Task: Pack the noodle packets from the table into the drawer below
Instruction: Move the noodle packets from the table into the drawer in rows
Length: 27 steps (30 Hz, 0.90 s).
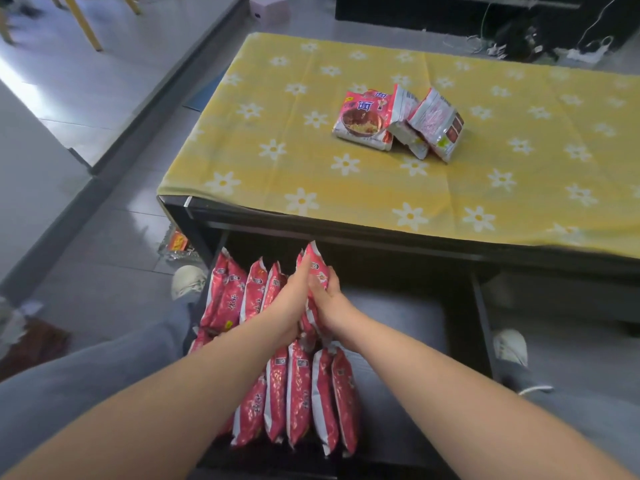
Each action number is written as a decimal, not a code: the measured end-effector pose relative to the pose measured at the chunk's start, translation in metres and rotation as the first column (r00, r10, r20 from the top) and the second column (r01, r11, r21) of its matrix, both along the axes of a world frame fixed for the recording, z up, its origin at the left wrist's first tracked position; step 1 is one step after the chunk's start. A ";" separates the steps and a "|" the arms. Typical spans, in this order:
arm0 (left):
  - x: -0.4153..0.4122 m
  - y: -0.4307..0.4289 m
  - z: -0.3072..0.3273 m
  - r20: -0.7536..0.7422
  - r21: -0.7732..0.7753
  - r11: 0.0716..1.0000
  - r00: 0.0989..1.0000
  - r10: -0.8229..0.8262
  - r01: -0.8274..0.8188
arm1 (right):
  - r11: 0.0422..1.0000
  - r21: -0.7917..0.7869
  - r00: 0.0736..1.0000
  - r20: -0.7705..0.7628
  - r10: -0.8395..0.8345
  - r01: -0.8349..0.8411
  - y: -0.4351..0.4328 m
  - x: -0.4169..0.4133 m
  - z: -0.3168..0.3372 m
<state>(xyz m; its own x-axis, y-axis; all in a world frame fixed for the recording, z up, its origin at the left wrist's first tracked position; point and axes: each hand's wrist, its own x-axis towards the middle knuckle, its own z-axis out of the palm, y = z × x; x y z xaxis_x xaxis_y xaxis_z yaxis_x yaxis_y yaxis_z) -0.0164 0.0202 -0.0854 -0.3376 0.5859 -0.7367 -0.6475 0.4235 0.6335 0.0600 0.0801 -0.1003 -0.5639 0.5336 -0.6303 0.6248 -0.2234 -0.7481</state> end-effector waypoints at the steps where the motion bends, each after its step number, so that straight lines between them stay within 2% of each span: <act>1: 0.000 0.002 -0.003 0.046 0.008 1.000 0.999 -0.007 0.007 | 0.998 -0.049 0.999 -0.021 -0.028 0.027 0.003 0.001 -0.004; 4: -0.003 0.007 -0.009 0.117 0.025 0.999 0.993 0.032 -0.035 | 0.990 -0.124 0.994 -0.076 -0.073 0.063 0.008 0.001 -0.013; 7: -0.003 0.010 -0.017 0.118 0.006 0.994 0.987 0.107 -0.108 | 0.998 -0.053 0.997 -0.067 -0.030 0.027 0.011 -0.004 -0.025; 9: -0.004 0.007 -0.025 0.059 -0.072 0.995 0.996 0.068 -0.064 | 1.000 -0.017 0.999 -0.031 0.012 -0.012 0.012 -0.007 -0.032; 11: -0.009 0.005 -0.031 -0.122 -0.187 0.981 0.990 -0.066 0.042 | 1.000 -0.009 1.000 -0.003 0.022 -0.022 0.015 -0.006 -0.039; 13: -0.016 0.002 -0.033 -0.381 -0.317 0.931 0.874 -0.301 0.182 | 1.000 -0.004 0.999 -0.032 0.004 -0.005 0.018 -0.004 -0.043; 15: -0.022 0.000 -0.031 -0.585 -0.386 0.888 0.679 -0.444 0.249 | 1.000 0.018 0.999 -0.048 -0.009 0.010 0.019 -0.001 -0.045; 18: -0.028 -0.002 -0.026 -0.757 -0.426 0.870 0.428 -0.493 0.248 | 0.997 0.068 0.999 -0.014 0.042 -0.041 0.016 0.001 -0.047; 20: -0.033 -0.003 -0.020 -0.798 -0.453 0.854 0.312 -0.516 0.255 | 0.993 0.079 0.994 0.069 0.086 -0.091 0.015 0.000 -0.046; 22: -0.038 -0.005 -0.017 -0.817 -0.457 0.853 0.259 -0.515 0.253 | 0.994 0.057 0.990 0.108 0.087 -0.094 0.012 -0.002 -0.041; 24: -0.042 -0.008 -0.015 -0.834 -0.442 0.862 0.240 -0.497 0.250 | 0.997 0.004 0.994 0.065 0.083 -0.083 0.007 -0.004 -0.034; 27: -0.045 -0.012 -0.013 -0.832 -0.407 0.872 0.285 -0.477 0.271 | 0.988 -0.110 0.994 0.027 0.110 -0.107 0.001 -0.005 -0.029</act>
<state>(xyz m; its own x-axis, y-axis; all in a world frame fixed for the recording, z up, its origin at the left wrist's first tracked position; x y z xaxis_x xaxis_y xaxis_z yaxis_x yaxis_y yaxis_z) -0.0611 0.0086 -0.0985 -0.6147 0.7526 -0.2362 0.5125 0.6087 0.6056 0.0552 0.0807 -0.1291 -0.5926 0.3983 -0.7001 0.6736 -0.2315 -0.7019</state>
